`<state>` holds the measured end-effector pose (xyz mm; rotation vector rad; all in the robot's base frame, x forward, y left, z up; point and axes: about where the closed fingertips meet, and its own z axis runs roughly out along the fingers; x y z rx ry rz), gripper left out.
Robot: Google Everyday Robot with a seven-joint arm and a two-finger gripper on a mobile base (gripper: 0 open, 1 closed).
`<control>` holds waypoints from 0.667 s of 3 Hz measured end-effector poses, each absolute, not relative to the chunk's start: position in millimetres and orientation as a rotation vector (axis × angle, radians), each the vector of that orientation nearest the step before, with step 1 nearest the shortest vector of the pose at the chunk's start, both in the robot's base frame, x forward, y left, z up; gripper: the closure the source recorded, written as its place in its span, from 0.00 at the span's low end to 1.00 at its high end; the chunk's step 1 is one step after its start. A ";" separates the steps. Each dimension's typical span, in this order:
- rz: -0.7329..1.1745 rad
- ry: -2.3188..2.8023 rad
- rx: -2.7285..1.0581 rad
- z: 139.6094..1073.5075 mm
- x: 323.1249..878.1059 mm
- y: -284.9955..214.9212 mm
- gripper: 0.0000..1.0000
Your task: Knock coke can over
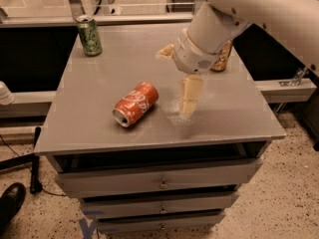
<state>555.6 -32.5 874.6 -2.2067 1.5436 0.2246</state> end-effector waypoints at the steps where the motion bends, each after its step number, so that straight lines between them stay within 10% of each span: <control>1: 0.267 1.627 -1.987 912.0 555.8 -92.1 0.00; 2: 0.263 1.683 -1.786 952.7 541.7 -151.0 0.00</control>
Offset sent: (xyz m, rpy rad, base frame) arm -0.0331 -0.2054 0.1322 0.3725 -0.0846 -0.4568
